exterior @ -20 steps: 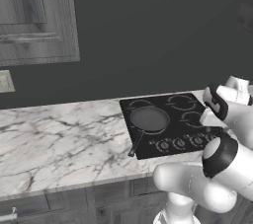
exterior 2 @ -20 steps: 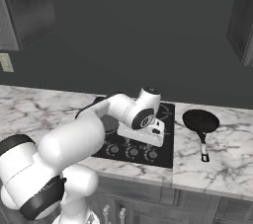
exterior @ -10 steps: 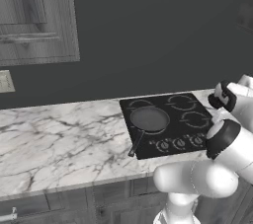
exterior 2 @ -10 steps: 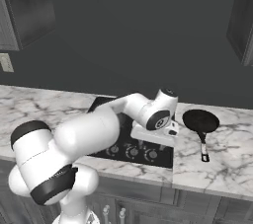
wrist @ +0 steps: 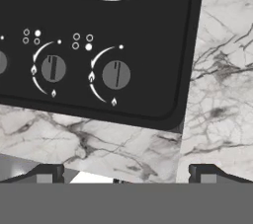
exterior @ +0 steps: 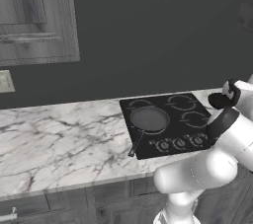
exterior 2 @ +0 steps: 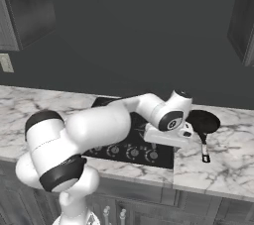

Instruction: Place both pans onto different burners. Then place the lemon wedge and the chicken drumstick on different pans.

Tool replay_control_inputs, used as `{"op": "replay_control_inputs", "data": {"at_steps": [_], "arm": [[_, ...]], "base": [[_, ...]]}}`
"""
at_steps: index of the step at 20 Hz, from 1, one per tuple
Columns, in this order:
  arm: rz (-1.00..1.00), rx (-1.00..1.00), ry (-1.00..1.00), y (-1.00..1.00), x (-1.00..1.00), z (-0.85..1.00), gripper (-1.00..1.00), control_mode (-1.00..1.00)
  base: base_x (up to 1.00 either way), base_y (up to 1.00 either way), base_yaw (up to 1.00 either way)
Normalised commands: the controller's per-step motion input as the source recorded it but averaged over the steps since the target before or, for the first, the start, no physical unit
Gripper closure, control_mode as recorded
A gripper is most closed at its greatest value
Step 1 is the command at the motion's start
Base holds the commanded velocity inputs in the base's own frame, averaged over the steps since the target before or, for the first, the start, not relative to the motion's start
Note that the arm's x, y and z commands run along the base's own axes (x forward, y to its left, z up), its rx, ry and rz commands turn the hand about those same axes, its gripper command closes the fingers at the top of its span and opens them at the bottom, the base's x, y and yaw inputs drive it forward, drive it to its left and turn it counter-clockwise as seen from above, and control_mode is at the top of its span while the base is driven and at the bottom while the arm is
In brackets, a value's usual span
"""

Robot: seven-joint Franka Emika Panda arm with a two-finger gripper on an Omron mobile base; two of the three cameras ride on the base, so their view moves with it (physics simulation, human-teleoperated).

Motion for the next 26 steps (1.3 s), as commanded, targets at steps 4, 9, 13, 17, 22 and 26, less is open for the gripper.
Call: {"op": "replay_control_inputs", "data": {"at_steps": [4,9,13,17,22,26], "arm": [[0.01,0.00,0.00,-0.36,0.01,0.00,-1.00,-1.00],[0.00,0.00,0.00,-0.26,0.07,0.00,-1.00,-1.00],[0.00,0.00,0.00,-0.24,0.09,0.00,-1.00,-1.00],[0.00,0.00,0.00,-0.29,0.09,0.00,-1.00,-1.00],[0.00,0.00,0.00,-0.32,0.12,0.00,-1.00,-1.00],[0.00,0.00,0.00,-0.26,0.24,0.00,-1.00,-1.00]], "base": [[0.00,0.00,0.00],[0.00,0.00,0.00],[0.00,0.00,0.00],[0.00,0.00,0.00],[0.00,0.00,0.00],[0.00,0.00,0.00]]}}
